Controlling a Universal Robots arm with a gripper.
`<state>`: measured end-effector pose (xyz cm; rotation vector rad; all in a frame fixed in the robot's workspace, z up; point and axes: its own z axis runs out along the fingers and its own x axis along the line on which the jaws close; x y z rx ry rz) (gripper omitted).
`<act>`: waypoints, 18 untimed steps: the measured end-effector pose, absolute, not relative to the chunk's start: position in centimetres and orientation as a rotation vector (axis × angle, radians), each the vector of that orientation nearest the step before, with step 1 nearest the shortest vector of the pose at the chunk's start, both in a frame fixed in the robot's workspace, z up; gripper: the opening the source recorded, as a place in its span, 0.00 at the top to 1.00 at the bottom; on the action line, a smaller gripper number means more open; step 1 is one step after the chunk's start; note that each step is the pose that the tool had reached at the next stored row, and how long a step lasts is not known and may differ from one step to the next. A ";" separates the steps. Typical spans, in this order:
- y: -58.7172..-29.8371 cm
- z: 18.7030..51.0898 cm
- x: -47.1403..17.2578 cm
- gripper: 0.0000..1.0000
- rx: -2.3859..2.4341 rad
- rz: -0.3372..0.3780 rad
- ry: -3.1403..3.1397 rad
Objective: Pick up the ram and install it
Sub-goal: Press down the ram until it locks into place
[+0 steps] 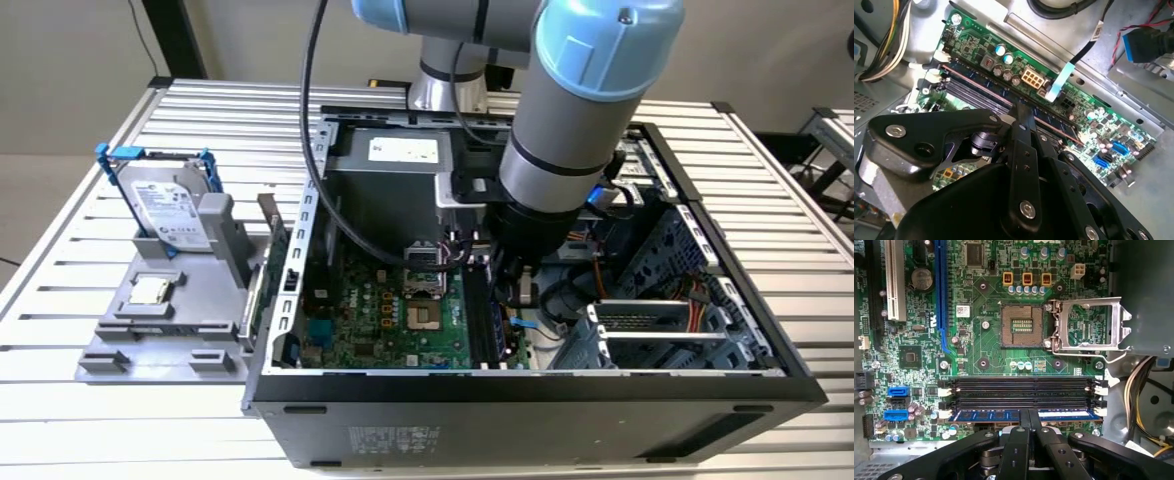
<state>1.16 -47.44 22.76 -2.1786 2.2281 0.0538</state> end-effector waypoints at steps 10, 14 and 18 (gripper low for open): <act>-47.4 21.8 1.2 1.00 -2.180 0.051 2.231; -47.4 22.2 1.2 1.00 -2.176 0.056 2.227; -47.4 23.1 1.2 1.00 -2.178 0.054 2.229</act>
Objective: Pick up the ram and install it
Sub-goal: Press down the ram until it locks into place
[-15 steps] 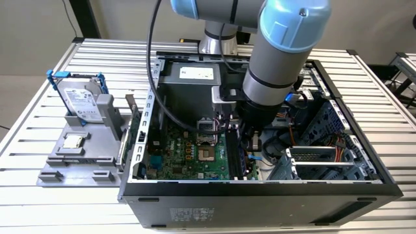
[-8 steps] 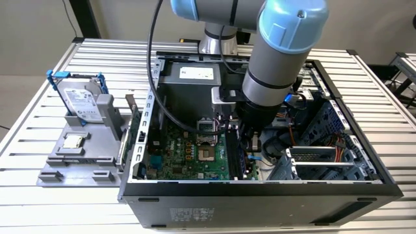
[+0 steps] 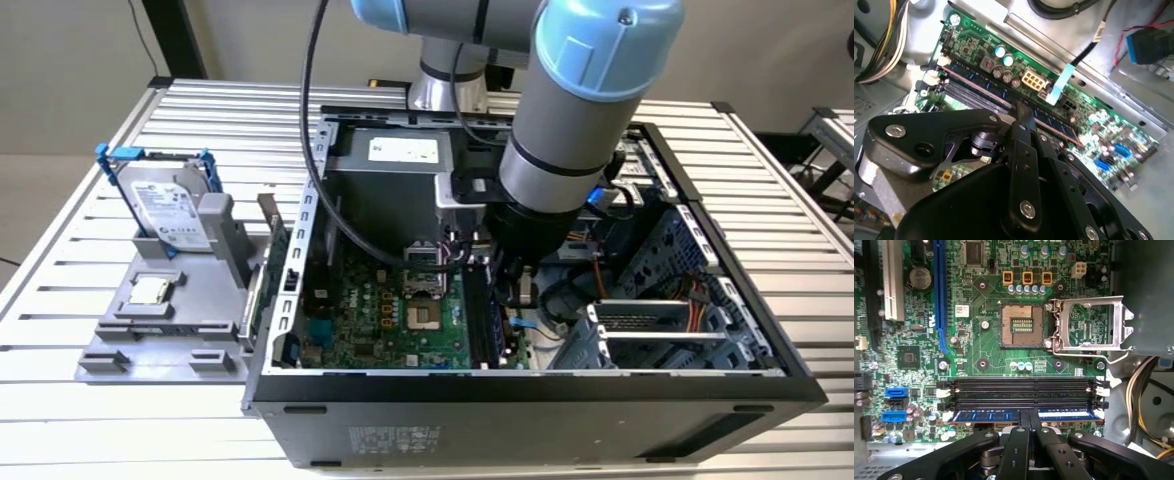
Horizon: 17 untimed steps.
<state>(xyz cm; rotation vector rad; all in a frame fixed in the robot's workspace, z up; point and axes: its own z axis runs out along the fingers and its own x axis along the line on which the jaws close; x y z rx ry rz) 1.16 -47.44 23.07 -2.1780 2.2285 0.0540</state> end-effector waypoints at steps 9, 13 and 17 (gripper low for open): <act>-47.4 24.8 1.2 1.00 -2.180 0.050 2.231; -47.4 25.6 1.2 1.00 -2.181 0.048 2.232; -47.4 26.9 1.2 1.00 -2.181 0.047 2.232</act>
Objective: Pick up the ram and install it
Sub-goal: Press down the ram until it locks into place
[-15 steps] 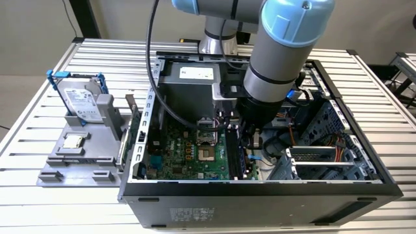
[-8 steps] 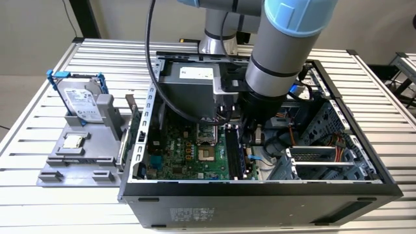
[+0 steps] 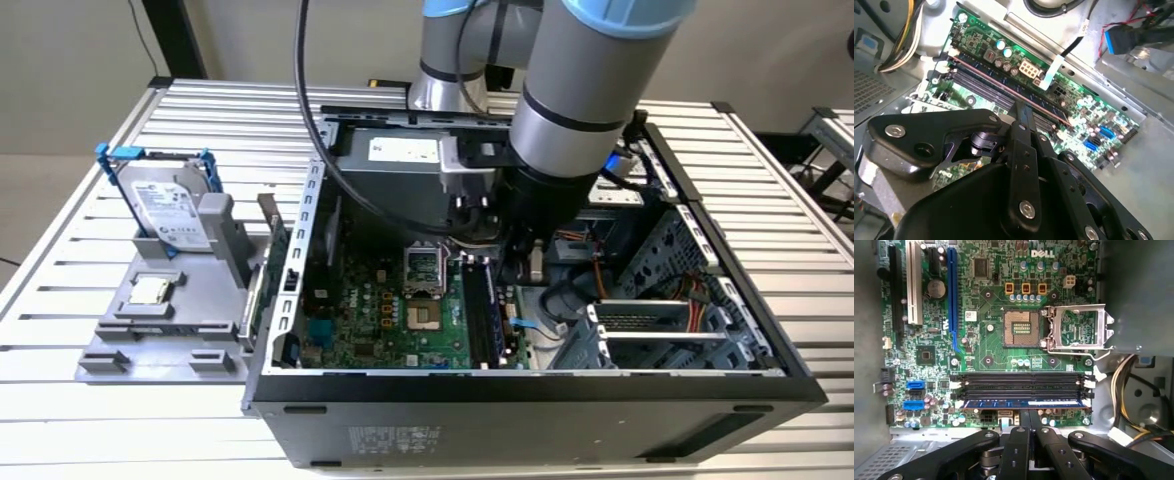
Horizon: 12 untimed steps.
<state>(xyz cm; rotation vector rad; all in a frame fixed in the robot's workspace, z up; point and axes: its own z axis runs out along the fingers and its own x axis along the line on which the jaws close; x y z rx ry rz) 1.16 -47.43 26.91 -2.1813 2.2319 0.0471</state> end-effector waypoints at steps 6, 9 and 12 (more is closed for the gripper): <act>-47.4 28.6 1.2 1.00 -2.182 0.046 2.232; -47.4 28.6 1.2 1.00 -2.181 0.046 2.232; -47.4 28.6 1.2 1.00 -2.182 0.046 2.232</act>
